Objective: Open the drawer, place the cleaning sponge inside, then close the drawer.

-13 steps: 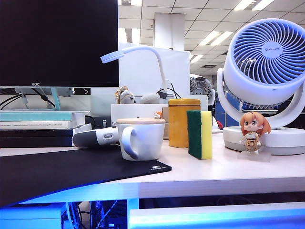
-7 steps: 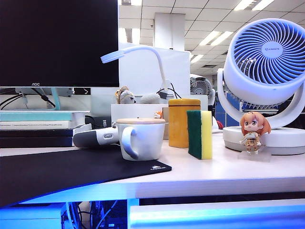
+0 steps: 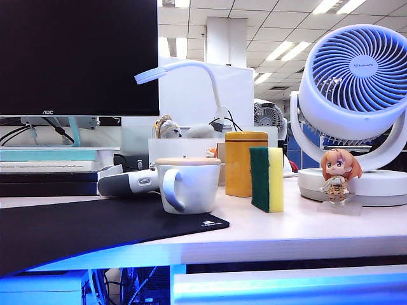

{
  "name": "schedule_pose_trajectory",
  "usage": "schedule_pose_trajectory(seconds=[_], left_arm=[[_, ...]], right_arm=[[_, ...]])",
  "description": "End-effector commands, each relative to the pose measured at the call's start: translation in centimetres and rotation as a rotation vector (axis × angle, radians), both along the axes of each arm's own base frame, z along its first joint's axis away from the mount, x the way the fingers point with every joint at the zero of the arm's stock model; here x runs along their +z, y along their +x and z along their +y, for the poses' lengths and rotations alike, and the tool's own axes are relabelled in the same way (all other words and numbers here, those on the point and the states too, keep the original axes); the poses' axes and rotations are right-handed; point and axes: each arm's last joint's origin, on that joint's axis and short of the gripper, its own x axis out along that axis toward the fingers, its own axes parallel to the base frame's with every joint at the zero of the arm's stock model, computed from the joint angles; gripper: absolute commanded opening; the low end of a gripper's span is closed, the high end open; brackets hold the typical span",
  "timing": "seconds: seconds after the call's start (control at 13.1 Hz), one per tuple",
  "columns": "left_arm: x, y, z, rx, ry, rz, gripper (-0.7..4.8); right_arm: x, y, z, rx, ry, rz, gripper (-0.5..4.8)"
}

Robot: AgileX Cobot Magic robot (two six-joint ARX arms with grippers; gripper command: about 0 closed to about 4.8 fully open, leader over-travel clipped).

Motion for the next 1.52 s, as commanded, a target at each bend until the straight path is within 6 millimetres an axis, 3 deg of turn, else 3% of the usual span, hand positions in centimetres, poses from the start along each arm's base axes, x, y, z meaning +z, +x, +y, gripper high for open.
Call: schedule_pose_trajectory(seconds=[0.08,0.61,0.84,1.29,1.52], left_arm=[[0.1,-0.1,0.0,-0.009,-0.002,-0.012,-0.05],[0.1,-0.1,0.0,-0.009,-0.001,-0.01,-0.05],[0.1,-0.1,0.0,-0.009,-0.001,-0.01,-0.05],[0.1,-0.1,0.0,-0.009,-0.001,-0.01,-0.05],[0.2,-0.2,0.0,-0.009,-0.002,-0.011,-0.05]], right_arm=[[-1.3,-1.2,1.1,0.023,-0.019,0.025,4.79],[-1.3,1.1,-1.2,-0.068,-0.078,0.081,4.79],[-0.5,1.9,-1.8,0.023,-0.07,-0.04,4.79],[-0.1,1.4,-1.4,0.112,-0.056,-0.137,4.79],[-0.1,0.8,-1.1,0.085,-0.034,-0.102,4.79]])
